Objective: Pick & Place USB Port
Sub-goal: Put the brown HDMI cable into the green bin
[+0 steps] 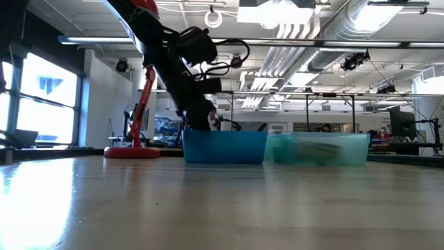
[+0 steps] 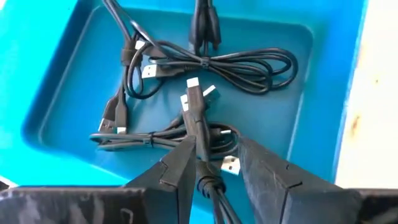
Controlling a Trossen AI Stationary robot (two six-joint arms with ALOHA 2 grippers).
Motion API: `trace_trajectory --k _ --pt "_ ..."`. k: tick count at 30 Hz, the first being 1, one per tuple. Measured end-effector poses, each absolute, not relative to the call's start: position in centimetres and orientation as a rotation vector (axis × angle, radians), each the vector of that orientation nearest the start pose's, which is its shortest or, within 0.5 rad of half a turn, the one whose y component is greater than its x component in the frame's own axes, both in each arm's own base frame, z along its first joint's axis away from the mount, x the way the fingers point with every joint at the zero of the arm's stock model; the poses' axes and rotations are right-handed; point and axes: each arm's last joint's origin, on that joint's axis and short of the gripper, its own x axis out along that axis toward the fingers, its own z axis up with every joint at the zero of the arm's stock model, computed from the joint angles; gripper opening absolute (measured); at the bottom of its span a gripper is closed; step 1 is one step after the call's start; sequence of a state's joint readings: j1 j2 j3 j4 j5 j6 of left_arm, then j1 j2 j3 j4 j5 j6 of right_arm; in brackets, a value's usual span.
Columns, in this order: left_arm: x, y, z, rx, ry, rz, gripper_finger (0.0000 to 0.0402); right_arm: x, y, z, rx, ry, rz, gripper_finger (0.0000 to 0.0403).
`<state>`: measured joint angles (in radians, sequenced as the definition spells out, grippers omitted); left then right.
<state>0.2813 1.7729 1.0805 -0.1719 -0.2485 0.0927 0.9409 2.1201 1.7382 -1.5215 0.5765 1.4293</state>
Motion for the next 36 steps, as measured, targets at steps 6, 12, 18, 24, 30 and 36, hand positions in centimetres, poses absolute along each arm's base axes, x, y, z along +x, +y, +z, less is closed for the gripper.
trace_trajectory --k 6,12,18,24,30,36 --pt "34.8 10.1 17.9 0.088 0.9 0.385 0.0118 23.5 29.6 20.6 -0.116 1.109 -0.651 0.0176" --pt "35.4 8.2 18.2 0.241 0.899 0.331 0.0118 23.6 29.6 20.6 -0.119 1.09 -0.647 0.0176" --pt "35.8 6.8 20.3 0.339 0.785 0.358 0.0118 23.7 29.7 20.6 -0.111 1.088 -0.643 0.0176" --pt "34.8 6.2 23.7 0.358 0.684 0.39 0.0118 23.7 29.8 20.6 -0.099 1.082 -0.638 0.0176" --pt "33.6 3.6 27.0 0.31 0.543 0.136 0.0118 23.7 29.8 20.6 -0.105 1.077 -0.633 0.0176" --pt "31.2 0.0 29.6 0.178 0.48 -0.275 0.0118 23.7 29.8 20.6 -0.113 1.062 -0.631 0.0176"
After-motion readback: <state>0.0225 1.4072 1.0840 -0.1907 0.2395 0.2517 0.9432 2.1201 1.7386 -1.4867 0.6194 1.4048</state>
